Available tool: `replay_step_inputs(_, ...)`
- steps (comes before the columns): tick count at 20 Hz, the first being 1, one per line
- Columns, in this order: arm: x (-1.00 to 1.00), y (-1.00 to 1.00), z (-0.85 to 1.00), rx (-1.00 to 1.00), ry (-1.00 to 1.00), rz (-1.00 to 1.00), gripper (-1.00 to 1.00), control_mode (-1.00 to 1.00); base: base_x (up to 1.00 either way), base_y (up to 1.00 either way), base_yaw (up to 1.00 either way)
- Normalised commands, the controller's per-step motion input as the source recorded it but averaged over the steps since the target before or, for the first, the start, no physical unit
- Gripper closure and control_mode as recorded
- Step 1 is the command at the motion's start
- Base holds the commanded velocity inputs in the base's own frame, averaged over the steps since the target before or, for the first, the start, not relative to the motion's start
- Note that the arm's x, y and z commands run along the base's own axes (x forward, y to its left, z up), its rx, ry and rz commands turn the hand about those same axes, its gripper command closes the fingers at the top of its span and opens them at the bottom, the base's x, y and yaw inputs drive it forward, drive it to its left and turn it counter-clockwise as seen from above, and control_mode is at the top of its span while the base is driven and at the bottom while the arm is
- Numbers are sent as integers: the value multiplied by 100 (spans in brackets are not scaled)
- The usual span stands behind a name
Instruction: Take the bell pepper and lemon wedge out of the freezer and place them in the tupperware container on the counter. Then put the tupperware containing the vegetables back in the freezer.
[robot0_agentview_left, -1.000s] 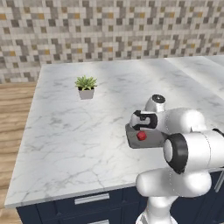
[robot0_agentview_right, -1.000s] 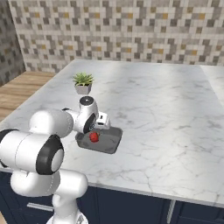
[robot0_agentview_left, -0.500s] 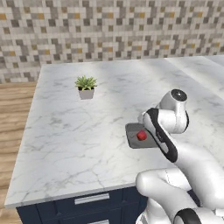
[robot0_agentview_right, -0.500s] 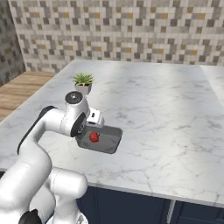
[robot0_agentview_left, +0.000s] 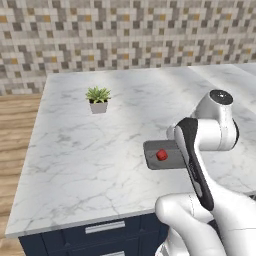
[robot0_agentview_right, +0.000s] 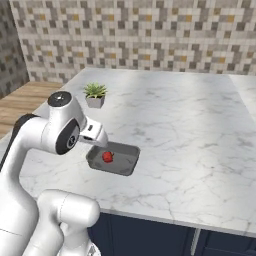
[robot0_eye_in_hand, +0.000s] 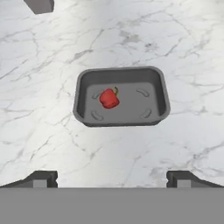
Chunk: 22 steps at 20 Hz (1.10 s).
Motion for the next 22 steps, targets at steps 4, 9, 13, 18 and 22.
replay_step_inputs(4, -71, 0, 91, 1, 41, -4, -100, -100, 0, 0, 0)
replay_step_inputs(9, -49, 0, 15, 0, 16, 0, -100, -100, 0, 0, 0)
replay_step_inputs(13, -51, 0, 0, 0, -4, 0, -100, 100, -25, 0, 0)
replay_step_inputs(18, 0, 0, 0, 0, 0, 0, -100, 100, -100, 45, 0)
replay_step_inputs(22, 0, 0, 0, 0, 0, 0, -100, 100, -95, 100, 0)
